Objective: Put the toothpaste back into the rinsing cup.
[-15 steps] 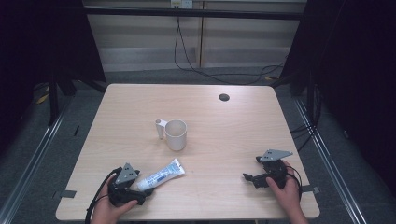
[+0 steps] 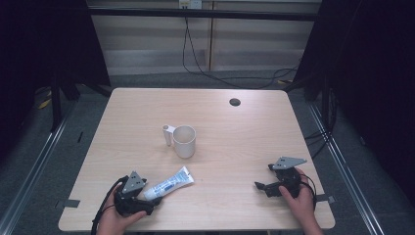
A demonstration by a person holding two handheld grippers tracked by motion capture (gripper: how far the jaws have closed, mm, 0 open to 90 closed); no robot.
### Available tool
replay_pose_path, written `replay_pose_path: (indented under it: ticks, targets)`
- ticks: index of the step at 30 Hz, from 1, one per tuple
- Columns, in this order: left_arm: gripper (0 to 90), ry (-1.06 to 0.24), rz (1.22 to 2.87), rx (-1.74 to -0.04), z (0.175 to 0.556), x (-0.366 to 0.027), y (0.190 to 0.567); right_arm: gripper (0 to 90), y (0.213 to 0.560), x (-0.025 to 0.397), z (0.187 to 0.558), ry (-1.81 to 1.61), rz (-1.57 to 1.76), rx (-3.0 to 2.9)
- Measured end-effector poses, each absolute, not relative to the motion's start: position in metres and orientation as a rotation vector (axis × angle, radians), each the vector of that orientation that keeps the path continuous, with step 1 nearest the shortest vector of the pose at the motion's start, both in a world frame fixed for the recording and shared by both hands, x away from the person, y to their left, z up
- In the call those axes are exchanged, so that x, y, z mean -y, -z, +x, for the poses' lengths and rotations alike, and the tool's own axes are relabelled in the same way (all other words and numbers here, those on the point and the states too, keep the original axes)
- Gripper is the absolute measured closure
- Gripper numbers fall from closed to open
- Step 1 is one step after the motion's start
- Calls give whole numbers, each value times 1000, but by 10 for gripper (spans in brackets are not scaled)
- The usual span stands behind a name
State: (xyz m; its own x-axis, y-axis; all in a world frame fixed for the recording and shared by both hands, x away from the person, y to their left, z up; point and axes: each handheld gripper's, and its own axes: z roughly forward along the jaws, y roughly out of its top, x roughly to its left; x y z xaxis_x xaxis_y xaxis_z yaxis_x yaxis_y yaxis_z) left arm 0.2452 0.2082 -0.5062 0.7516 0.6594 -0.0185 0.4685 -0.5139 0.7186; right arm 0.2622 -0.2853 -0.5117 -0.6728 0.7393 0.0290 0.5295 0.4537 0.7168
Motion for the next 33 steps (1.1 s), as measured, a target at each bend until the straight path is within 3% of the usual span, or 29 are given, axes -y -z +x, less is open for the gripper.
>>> replay_pose_path:
  ticks: [5,17,33]
  targets:
    - [195,-270,2333,-872,252,-195,494,103,512,285,262,-1041,1088,-2420]
    - [229,-141,2412,-885,273,-170,479,102,512,285,262,-1041,1088,-2420]
    - [245,-124,2524,-821,292,-138,465,102,512,285,262,-1041,1087,-2420]
